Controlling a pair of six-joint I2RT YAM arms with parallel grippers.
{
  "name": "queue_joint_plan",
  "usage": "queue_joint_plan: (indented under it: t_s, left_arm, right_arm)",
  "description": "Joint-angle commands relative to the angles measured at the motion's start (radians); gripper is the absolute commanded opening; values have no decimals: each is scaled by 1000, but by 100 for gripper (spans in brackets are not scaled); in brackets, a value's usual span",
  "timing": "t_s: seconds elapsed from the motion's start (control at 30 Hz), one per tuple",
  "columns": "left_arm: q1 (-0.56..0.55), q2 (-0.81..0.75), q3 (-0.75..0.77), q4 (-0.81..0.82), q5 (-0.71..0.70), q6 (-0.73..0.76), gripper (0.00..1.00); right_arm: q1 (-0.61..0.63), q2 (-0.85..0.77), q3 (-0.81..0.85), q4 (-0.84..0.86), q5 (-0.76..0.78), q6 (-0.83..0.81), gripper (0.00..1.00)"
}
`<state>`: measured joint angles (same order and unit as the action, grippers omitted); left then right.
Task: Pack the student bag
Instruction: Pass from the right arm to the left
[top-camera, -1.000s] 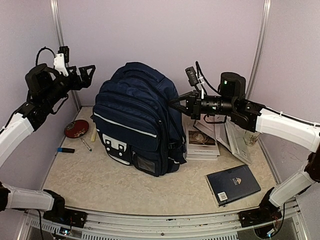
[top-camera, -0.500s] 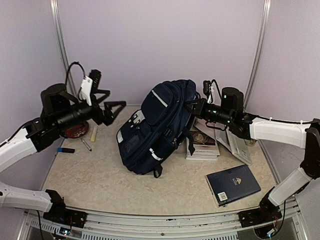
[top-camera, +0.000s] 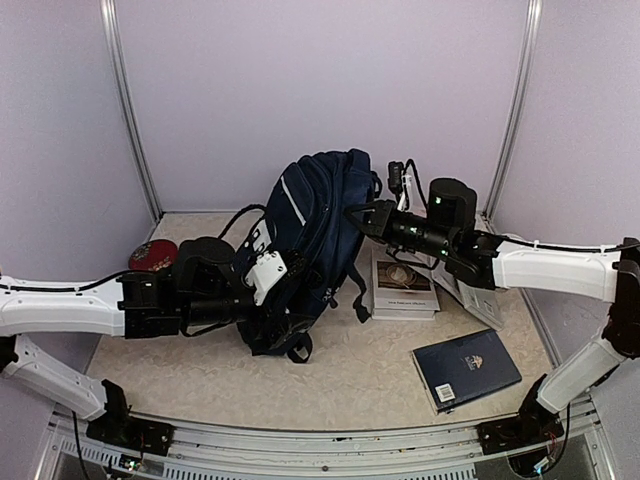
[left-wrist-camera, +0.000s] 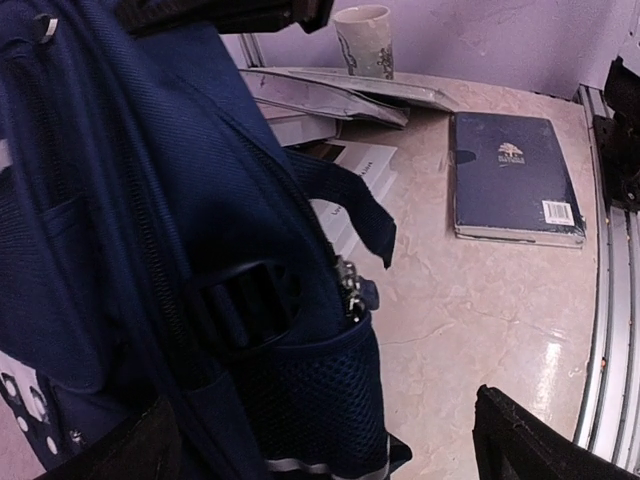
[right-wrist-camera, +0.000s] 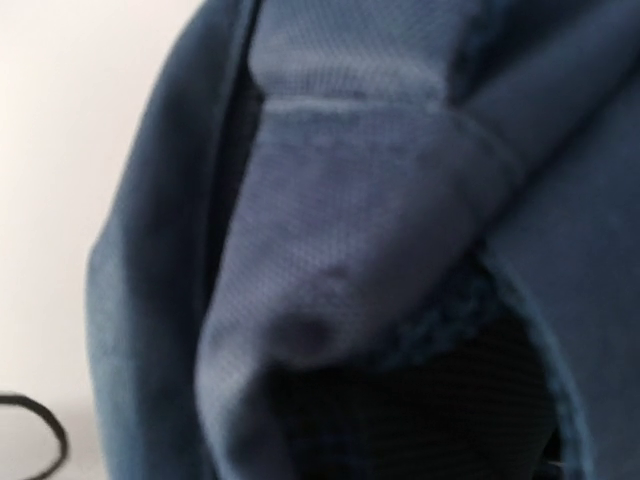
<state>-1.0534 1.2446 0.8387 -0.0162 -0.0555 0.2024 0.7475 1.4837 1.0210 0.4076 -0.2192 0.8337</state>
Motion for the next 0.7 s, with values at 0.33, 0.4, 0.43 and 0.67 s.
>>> queue_joint_plan:
  t_s: [0.33,0.4,0.43,0.67]
  left_arm:
    - [-114,140,-43,257,-542,30,99]
    - [-121,158,-47,255,-582,19,98]
    - [-122,165,-54,261,-593,18,98]
    - [-122,187,-107,303,-653,9,76]
  right_arm:
    - [78,-98,14,182,104,26,0]
    - [78,-103,20,174,111,28,0]
    - [77,-104,21,175,109,31,0]
    - [78,-105,30,175,93,36,0]
